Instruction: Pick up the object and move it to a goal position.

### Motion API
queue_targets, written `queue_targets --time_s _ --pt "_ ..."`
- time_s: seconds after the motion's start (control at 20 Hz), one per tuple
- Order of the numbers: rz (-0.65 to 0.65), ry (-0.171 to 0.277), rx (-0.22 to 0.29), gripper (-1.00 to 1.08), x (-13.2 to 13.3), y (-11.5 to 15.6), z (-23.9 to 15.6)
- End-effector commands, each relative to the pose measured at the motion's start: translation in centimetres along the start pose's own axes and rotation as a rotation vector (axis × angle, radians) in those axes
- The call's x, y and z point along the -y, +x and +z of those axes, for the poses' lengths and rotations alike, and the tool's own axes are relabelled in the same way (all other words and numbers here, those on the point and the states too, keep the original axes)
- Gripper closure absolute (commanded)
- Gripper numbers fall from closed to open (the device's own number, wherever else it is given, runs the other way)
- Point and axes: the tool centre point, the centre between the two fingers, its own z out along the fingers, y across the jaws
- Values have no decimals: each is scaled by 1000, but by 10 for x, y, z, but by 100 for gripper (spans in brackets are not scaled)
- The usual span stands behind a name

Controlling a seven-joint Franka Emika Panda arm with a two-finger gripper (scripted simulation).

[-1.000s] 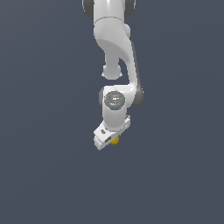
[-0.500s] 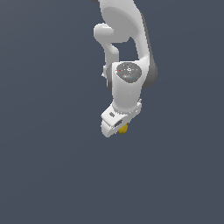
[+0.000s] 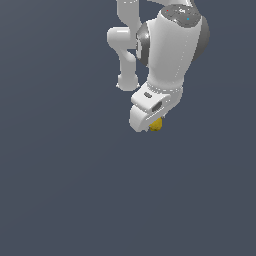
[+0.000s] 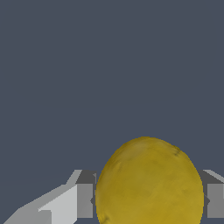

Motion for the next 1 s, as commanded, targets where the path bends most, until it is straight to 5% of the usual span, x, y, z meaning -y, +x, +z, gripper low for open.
queue_targets --time_s 0.0,0.95 --pt "0 0 0 108 12 3 -29" --pt "1 1 -2 108 80 31 -205"
